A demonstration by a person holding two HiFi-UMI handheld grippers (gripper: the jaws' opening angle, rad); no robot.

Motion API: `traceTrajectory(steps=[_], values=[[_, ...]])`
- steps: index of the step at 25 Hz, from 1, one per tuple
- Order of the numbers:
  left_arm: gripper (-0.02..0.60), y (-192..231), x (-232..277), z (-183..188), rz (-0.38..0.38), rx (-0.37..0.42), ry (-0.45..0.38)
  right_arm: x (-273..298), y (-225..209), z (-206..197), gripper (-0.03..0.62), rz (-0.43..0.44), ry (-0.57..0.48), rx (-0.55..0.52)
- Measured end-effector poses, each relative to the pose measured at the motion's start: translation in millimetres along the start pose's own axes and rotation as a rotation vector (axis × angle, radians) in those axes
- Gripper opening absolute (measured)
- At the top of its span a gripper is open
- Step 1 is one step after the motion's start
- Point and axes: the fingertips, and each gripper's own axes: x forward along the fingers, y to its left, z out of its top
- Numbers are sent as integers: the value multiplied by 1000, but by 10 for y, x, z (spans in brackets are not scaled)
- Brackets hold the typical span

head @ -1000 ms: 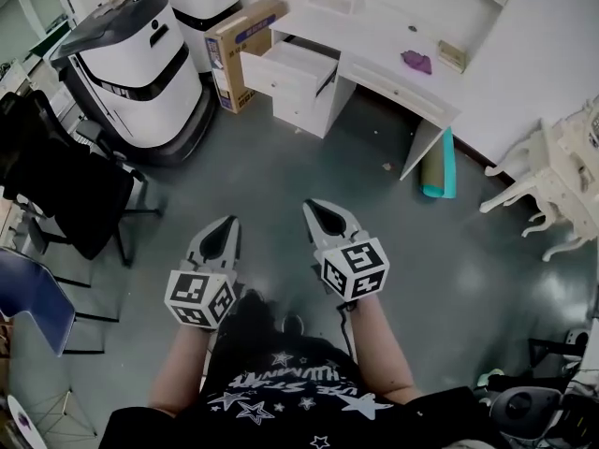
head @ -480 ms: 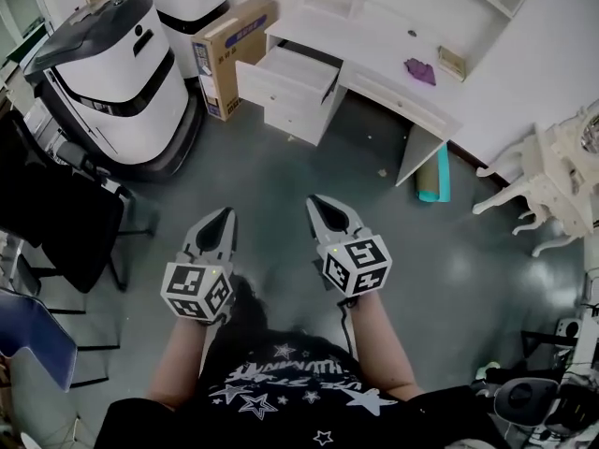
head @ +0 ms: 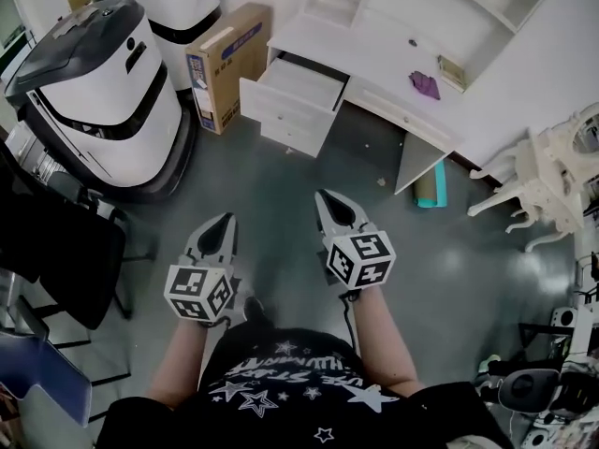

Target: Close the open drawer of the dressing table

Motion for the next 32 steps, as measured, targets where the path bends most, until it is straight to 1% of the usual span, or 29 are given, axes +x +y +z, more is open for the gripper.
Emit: traceTrajectory(steps=[2,7,10,13,16,19,22,27,32], values=[[9,115,44,41,-13,0,0,67,-5,19,5,-24,1,-5],[9,334,120,79,-54,5,13,182,-45,-8,5,-91,0,24],[9,389,157,88,-86,2,20,216,-91,-29,5,-135,10,14],[9,426,218,96,-111,-5,18,286,-175,-33,5,-155,9,41],[9,491,314,78,-101,-16,30,402,-279,-36,5,-187,10,31],[9,572,420,77,-86,-12,43,541,-375,59,5,-237,-35,-10],[9,706,564,70,-67,0,58,796,-443,84,4,-222,-67,28],[9,955,1009,137,-36,12,91,1316,-773,37,5,-224,-35,80],[9,1187,1613,265,-37,47,120,1863,-1163,67,5,-252,-23,116]])
